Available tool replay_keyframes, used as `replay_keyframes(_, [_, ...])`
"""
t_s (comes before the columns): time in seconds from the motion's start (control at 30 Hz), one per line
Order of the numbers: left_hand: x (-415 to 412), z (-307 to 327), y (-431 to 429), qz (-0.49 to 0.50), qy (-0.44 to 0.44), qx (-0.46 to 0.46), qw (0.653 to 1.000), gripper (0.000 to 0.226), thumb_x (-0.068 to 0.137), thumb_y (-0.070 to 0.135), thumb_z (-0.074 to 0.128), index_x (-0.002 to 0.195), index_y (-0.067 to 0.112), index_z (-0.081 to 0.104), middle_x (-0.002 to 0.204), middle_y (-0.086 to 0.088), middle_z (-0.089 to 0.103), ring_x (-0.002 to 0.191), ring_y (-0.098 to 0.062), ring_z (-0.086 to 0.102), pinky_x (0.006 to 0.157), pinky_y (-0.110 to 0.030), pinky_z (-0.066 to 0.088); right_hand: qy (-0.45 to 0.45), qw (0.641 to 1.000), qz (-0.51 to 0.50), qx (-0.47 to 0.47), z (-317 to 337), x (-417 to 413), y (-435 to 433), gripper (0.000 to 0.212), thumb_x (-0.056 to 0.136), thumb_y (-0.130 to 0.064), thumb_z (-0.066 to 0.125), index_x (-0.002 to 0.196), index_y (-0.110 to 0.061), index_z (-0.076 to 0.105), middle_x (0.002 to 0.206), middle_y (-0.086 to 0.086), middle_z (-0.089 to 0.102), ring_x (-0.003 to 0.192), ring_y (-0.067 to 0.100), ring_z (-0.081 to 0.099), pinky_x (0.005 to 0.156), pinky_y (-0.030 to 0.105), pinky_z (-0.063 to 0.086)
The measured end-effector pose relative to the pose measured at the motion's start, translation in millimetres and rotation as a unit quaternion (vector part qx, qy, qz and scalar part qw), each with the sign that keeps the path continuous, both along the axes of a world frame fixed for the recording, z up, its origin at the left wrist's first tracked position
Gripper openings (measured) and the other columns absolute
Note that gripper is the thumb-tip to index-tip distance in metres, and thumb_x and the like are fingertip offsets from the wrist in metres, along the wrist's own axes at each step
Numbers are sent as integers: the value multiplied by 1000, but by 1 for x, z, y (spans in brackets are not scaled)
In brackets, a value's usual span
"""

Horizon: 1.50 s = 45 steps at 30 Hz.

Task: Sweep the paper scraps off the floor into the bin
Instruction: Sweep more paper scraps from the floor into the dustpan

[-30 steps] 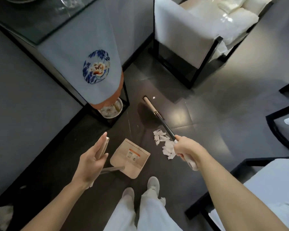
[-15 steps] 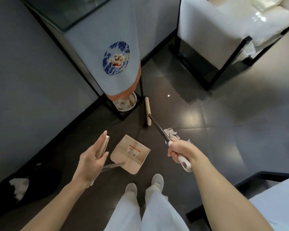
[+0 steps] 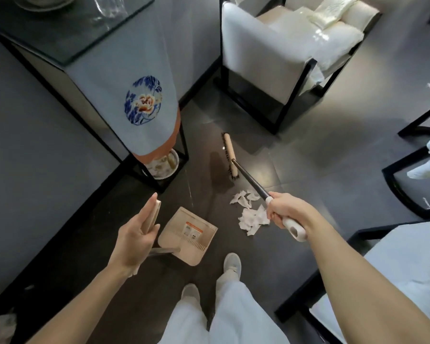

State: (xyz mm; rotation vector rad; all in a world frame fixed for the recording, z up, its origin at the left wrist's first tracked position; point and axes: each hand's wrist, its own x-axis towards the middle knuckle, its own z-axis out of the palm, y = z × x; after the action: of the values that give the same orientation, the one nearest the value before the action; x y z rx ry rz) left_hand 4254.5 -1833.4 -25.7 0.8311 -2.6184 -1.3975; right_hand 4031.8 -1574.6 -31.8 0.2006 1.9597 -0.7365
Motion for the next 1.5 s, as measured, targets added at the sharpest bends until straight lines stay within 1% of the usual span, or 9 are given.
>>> replay_keyframes(0.33, [-123,-9,9,46,0,44,998,95,87,-6,58,129,70,21,139,17,37,134,-4,32,111,-32,28,160,962,186,122,-18,-130,-13,64,88,-1,40,148,-19,31,101,11,55,76,23,57,44,23,39])
replay_keyframes(0.5, [-168,-7,23,54,-12,37,998,79,88,-5,58,136,46,23,135,16,36,130,-4,32,106,-25,28,136,961,181,160,-50,-171,1,69,87,1,37,152,-23,26,122,15,55,97,30,62,50,24,43])
replay_keyframes(0.73, [-178,-5,32,31,-3,32,999,79,87,-5,59,132,50,25,134,20,37,130,-3,34,103,-19,29,113,946,190,235,-76,-172,40,57,88,-6,39,143,-23,37,119,14,55,102,33,57,64,29,45])
replay_keyframes(0.87, [-169,-6,33,33,3,35,999,79,87,-6,59,128,52,24,129,32,33,128,2,32,94,1,27,47,950,203,232,-70,-169,63,66,80,4,47,143,-12,34,121,14,55,103,33,54,78,30,53])
replay_keyframes(0.97, [-155,-9,34,30,12,41,999,79,87,-5,59,128,53,24,135,25,34,133,-5,32,106,-19,29,-24,963,202,176,-61,-141,68,64,89,8,42,149,0,23,120,19,52,89,30,50,60,14,47])
replay_keyframes(1.1, [-113,-13,32,19,19,68,997,81,87,-7,58,130,54,26,141,14,38,137,-12,34,112,-37,29,-37,964,181,193,-56,-82,77,77,74,5,50,146,-9,26,99,12,54,80,28,47,72,32,44])
replay_keyframes(1.23, [-56,-9,29,-14,47,94,994,80,86,-12,55,129,49,29,140,17,36,134,1,33,101,-8,32,-44,957,208,197,-42,-2,69,86,78,-5,50,154,-22,12,73,-2,48,73,22,52,81,31,53])
replay_keyframes(1.4, [21,-8,18,-20,45,146,988,80,86,-18,52,130,46,33,134,24,39,123,19,34,94,-1,33,-63,955,209,200,-28,110,49,97,75,4,48,155,-28,6,143,7,47,107,26,54,81,30,50])
replay_keyframes(1.5, [53,-7,14,-18,27,153,988,79,87,-16,52,132,46,32,138,21,39,128,12,34,94,-1,34,-95,956,196,195,-14,161,46,100,73,7,48,155,-32,4,153,3,35,121,28,50,84,30,49])
